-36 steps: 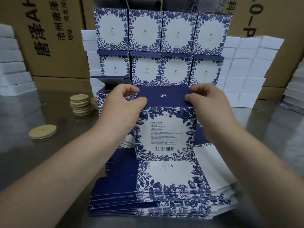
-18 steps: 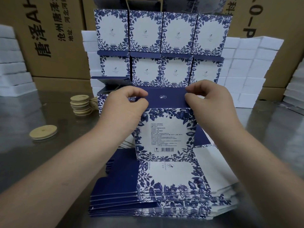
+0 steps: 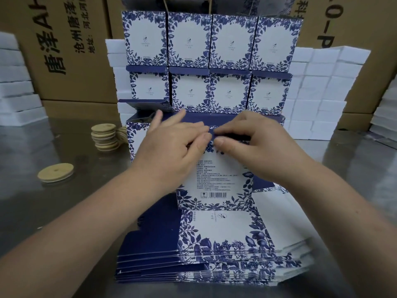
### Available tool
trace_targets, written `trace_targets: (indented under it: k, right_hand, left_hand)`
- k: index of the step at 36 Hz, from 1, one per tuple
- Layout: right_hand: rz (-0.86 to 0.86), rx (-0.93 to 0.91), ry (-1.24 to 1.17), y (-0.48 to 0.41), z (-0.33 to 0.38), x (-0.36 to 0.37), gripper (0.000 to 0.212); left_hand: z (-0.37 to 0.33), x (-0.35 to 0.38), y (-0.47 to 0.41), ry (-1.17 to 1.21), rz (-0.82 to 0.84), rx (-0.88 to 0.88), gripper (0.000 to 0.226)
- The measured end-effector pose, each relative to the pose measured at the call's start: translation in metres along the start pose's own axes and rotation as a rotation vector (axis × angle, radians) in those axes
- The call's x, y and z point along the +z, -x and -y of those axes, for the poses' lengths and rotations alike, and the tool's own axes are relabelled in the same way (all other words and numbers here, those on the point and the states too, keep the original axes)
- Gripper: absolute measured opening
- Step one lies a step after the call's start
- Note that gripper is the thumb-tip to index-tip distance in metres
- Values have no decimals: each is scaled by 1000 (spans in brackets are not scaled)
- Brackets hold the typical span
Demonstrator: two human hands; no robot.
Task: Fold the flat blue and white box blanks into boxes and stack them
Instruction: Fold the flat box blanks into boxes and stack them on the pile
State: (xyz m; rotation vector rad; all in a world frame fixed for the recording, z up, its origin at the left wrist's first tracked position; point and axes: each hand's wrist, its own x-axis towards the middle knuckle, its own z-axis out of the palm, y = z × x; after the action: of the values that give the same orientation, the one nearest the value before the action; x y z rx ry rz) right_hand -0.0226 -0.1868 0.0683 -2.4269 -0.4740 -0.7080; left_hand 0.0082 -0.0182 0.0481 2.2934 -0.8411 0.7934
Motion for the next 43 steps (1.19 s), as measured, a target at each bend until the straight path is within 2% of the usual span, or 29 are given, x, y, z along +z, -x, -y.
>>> trace_targets:
  k: [3, 6, 11, 16, 24, 30, 34, 37, 39, 43]
  right_hand:
    - [46, -10, -10, -1, -3, 1, 38]
    - [18, -22, -53, -1, -5, 0, 39]
    - [-30, -117, -50, 2, -9, 7, 30]
    - [-81, -142, -176, 3, -12, 11, 31]
    - [-183, -193, -190, 2, -12, 17, 32]
    - [-180, -236, -162, 1, -15, 17, 28]
    - [-141, -221, -213, 1, -16, 15, 30]
    - [-17, -136, -349, 0, -22, 0, 26]
    - [44, -94, -387, 0, -26, -10, 34]
    - [85, -45, -469, -1, -30, -16, 36]
  left_hand:
    - [3, -1, -1, 115, 31, 38, 51]
    - [7, -1, -3, 119, 57, 74, 53]
    - [11, 4, 0, 211, -43, 90, 43]
    - [10, 11, 4, 322, -169, 111, 34]
    - [12, 14, 3, 393, -201, 117, 33]
    - [14, 15, 2, 405, -199, 134, 33]
    - [15, 15, 0, 414, -174, 141, 33]
    - [20, 12, 0, 454, -162, 130, 33]
    - [24, 11, 0, 498, -182, 114, 30]
    - [30, 13, 2, 544, -237, 94, 27]
